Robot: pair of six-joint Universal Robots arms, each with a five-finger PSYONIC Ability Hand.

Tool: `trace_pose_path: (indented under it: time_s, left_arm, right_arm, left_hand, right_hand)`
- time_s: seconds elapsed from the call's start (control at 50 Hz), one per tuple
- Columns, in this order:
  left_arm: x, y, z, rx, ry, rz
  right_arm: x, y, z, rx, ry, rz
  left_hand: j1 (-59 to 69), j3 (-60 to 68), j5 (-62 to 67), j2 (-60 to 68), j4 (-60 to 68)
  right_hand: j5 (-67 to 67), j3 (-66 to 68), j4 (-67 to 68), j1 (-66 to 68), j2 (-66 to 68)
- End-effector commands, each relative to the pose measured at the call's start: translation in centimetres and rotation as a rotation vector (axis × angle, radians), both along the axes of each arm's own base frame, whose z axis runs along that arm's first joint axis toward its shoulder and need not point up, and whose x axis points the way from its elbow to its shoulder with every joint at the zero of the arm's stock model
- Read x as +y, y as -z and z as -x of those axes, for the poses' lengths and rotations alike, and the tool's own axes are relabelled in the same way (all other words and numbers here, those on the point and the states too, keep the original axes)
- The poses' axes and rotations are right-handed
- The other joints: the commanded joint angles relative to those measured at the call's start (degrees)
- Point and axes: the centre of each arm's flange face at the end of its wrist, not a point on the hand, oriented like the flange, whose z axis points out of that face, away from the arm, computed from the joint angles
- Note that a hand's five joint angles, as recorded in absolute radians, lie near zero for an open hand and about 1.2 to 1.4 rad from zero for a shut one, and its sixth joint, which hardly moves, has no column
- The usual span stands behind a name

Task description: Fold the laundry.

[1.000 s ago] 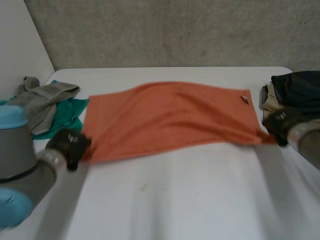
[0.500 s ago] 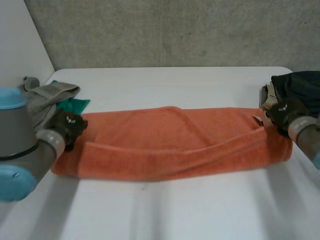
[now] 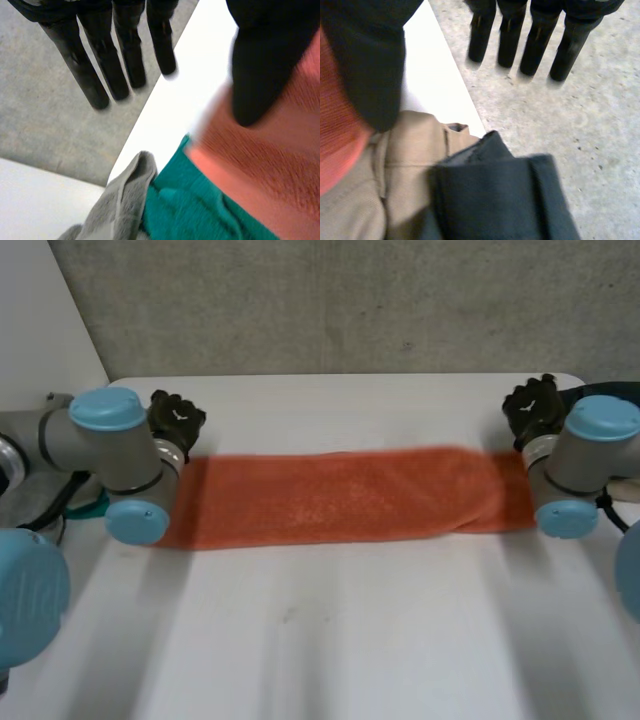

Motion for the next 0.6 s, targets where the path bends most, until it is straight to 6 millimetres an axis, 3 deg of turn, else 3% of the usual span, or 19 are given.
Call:
trace_pose_path:
  time_s: [0.02,0.06,0.12,0.16,0.24,0.34,0.42,0.5,0.6]
  left_arm:
    - [1.3,-0.5,2.3,0.023,0.056,0.023]
    - [1.7,-0.8,2.7,0.024,0.065,0.031]
    - [2.5,-2.8,2.7,0.038,0.066,0.052]
    - [3.3,-4.4,2.3,0.066,0.066,0.056]
    - [5.2,-6.1,1.7,0.149,0.067,0.028]
    - [7.2,-7.4,0.6,0.269,0.053,-0.020]
    - [8.8,-7.4,0.0,0.350,0.057,-0.076]
    - [9.9,-6.8,0.0,0.379,0.085,-0.125]
    - [10.5,-6.1,-0.1,0.375,0.096,-0.153]
  right_arm:
    - [1.3,-1.6,-2.3,0.025,-0.020,0.018]
    - [1.5,-3.0,-2.0,-0.021,-0.011,0.027]
    - [2.5,-6.9,-1.7,-0.158,-0.014,0.051]
    - [3.9,-10.9,-0.9,-0.261,-0.029,0.073]
    - [5.5,-13.4,1.7,-0.326,-0.062,0.037]
    - [7.9,-12.9,3.9,-0.332,-0.071,-0.138]
    - [9.4,-10.6,5.8,-0.354,0.003,-0.346]
    - [10.5,-8.9,7.3,-0.422,0.066,-0.499]
    - [10.7,-5.9,7.8,-0.472,0.044,-0.592]
  left_hand:
    - [-16.5,-22.5,-20.9,-21.1,-22.0]
    - [-16.5,-22.5,-20.9,-21.1,-22.0]
    - [-16.5,-22.5,-20.9,-21.1,-22.0]
    - [-16.5,-22.5,-20.9,-21.1,-22.0]
    - [-16.5,-22.5,-20.9,-21.1,-22.0]
    - [-16.5,-22.5,-20.9,-21.1,-22.0]
    - [-16.5,-22.5,-20.9,-21.1,-22.0]
    - [-16.5,-22.5,-20.9,-21.1,-22.0]
    - [-16.5,-22.5,-20.9,-21.1,-22.0]
  right_hand:
    - [-10.9,-10.5,-11.4,-11.7,-9.1]
    - [-10.9,-10.5,-11.4,-11.7,-9.1]
    - [-10.9,-10.5,-11.4,-11.7,-9.1]
    - [-10.9,-10.5,-11.4,-11.7,-9.1]
    - [-10.9,-10.5,-11.4,-11.7,-9.1]
    - [-10.9,-10.5,-11.4,-11.7,-9.1]
    - [-10.9,-10.5,-11.4,-11.7,-9.1]
    - [0.4,0.8,-0.1,-0.4,2.3]
    - [11.3,11.7,10.9,10.5,13.2]
